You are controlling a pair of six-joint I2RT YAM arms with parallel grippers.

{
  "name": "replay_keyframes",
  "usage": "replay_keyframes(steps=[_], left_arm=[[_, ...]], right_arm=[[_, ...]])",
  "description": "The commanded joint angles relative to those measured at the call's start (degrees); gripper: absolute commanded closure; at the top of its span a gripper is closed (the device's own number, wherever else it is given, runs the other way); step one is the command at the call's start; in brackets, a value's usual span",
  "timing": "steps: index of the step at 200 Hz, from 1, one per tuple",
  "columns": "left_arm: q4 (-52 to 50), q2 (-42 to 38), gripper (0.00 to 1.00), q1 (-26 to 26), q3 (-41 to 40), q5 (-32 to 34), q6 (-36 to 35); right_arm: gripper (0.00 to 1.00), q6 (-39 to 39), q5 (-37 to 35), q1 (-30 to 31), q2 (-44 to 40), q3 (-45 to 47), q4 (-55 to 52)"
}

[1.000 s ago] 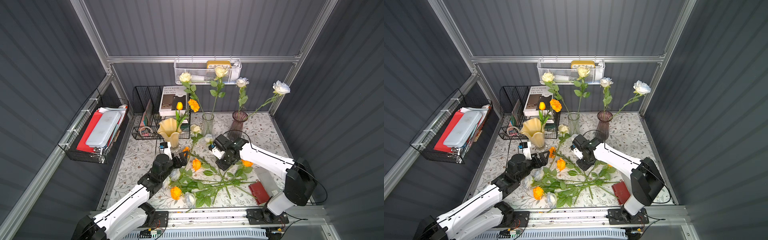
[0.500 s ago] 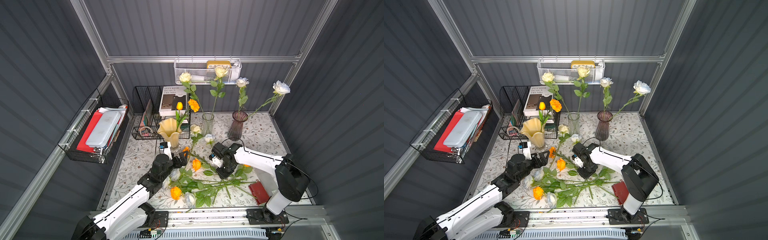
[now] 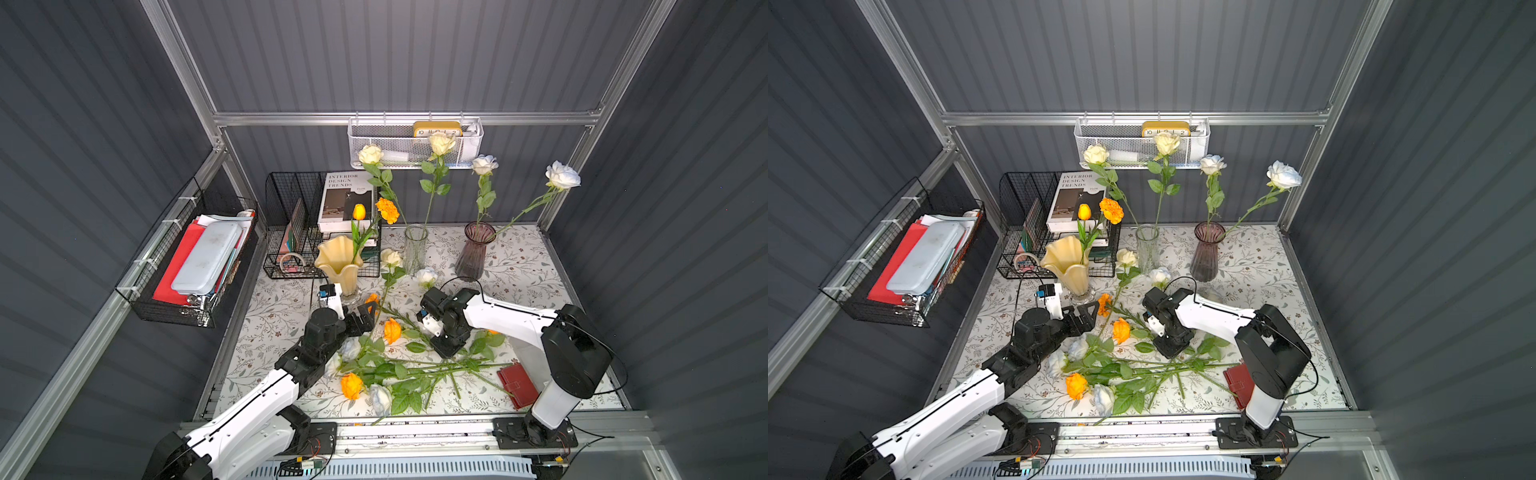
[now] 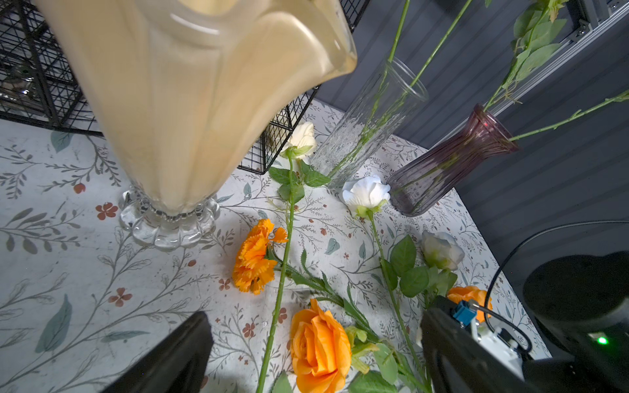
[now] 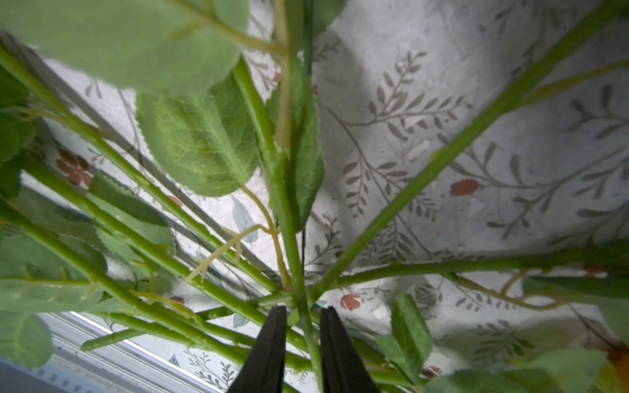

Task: Arrange the flowers in different vases according to their colors
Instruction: Pick up the flower at the center of the board.

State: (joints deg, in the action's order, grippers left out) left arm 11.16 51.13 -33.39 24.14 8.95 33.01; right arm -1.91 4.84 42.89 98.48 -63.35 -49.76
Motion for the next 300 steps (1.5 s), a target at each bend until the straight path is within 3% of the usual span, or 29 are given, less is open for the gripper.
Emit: replay_keyframes(steps=[1,24,94,127,149,186,248,300], left_arm=[[0.8,-0.9,0.01,0.1,-1.0,-0.7,-1.1],[0.8,-0.7,0.01,0.1,-0.9,-0.7,-1.1],[0.9,-0.8,0.01,0.1,-0.9,-0.7,-1.1],[0.8,-0.9,0.01,0.1,-0.9,-0.7,-1.2],[0.9,-0.7,0.01,0.1,-0.9,-0.7,-1.2],[0.9,-0.8,0.01,0.1,-0.9,-0.7,-1.2],[0.9,-0.9,0.01,0.1,-0.9,-0.8,-1.2],[1.1,-0.1,0.01,0.1,-0.7,-0.9,-1.3]], right_arm=[[0.76,1.0,-1.6,0.9,0.8,-0.1,-1.3],[0.77,1.5,-2.6,1.2,0.7,0.6,-0.8],[0.96,1.6,-8.0,1.6,0.2,0.0,-0.1],[1.00,0.3,-12.6,1.6,-1.1,-1.5,-0.6],[1.00,-1.0,-14.6,1.6,-2.5,-3.7,-1.9],[1.00,-3.1,-11.5,1.6,-6.8,-6.9,-4.6],[1.00,-5.5,-12.1,1.5,-18.5,-7.9,-4.5],[1.00,-10.0,-19.8,-0.7,-23.2,-11.0,9.5]])
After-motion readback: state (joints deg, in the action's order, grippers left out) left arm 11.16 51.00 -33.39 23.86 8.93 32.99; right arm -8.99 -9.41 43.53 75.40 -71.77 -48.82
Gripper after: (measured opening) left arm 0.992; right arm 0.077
